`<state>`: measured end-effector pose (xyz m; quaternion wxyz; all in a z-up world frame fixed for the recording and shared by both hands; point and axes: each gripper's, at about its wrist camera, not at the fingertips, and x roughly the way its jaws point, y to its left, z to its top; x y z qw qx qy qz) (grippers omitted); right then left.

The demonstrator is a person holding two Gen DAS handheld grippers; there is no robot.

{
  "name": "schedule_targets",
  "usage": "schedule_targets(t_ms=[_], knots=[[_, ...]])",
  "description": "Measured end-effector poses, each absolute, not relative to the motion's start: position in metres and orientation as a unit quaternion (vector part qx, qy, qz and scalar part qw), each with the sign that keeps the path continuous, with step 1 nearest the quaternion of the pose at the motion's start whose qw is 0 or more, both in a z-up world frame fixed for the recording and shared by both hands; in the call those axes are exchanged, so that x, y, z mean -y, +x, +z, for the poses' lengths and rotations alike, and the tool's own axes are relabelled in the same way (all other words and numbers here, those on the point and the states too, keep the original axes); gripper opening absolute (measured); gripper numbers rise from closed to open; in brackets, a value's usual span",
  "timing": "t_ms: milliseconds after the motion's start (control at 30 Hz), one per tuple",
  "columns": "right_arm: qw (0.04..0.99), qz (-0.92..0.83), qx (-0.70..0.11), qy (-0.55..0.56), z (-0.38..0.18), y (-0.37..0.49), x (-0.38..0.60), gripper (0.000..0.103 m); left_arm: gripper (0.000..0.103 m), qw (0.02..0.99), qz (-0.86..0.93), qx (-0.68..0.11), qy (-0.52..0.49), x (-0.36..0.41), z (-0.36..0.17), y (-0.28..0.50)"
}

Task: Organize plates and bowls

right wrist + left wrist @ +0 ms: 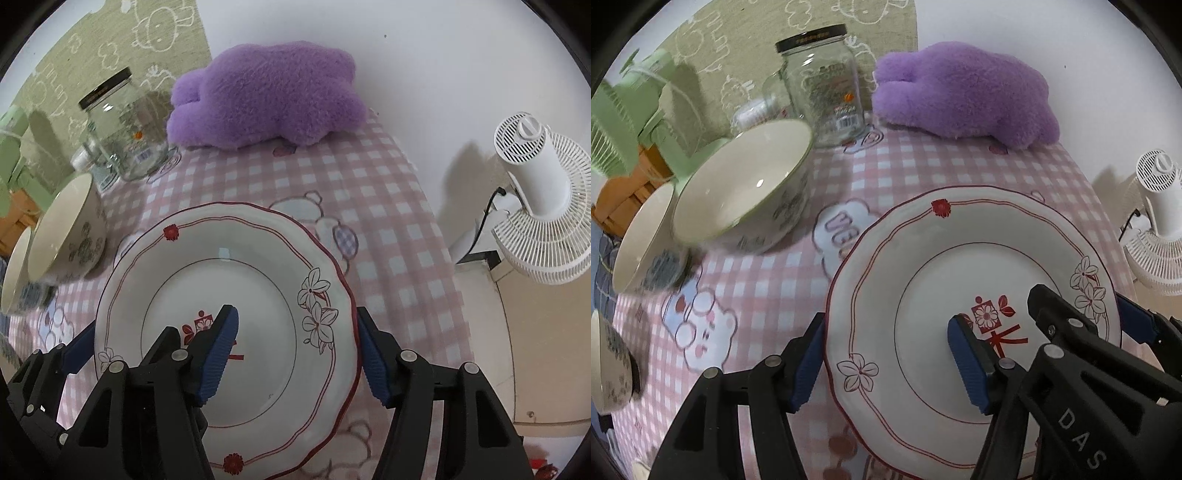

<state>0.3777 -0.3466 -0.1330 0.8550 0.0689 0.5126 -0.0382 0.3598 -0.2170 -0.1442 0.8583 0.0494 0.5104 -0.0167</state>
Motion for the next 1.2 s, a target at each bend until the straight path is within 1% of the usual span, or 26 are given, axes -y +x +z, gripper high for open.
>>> schedule_targets(t_ms=[600, 733, 1200], knots=[[0.831, -0.006, -0.553, 0.056, -0.131, 0.305, 0.307, 0.066, 0.066, 0.838, -0.014, -0.543, 0.043, 0.176, -0.143, 0.289], [0.829, 0.005, -0.556, 0.056, -0.131, 0.304, 0.306, 0.066, 0.064, 0.839, -0.010, -0.542, 0.044, 0.174, -0.142, 0.284], [0.834, 0.016, -0.550, 0.039, -0.130, 0.311, 0.307, 0.065, 0.066, 0.843, -0.003, -0.536, 0.035, 0.176, -0.144, 0.297]])
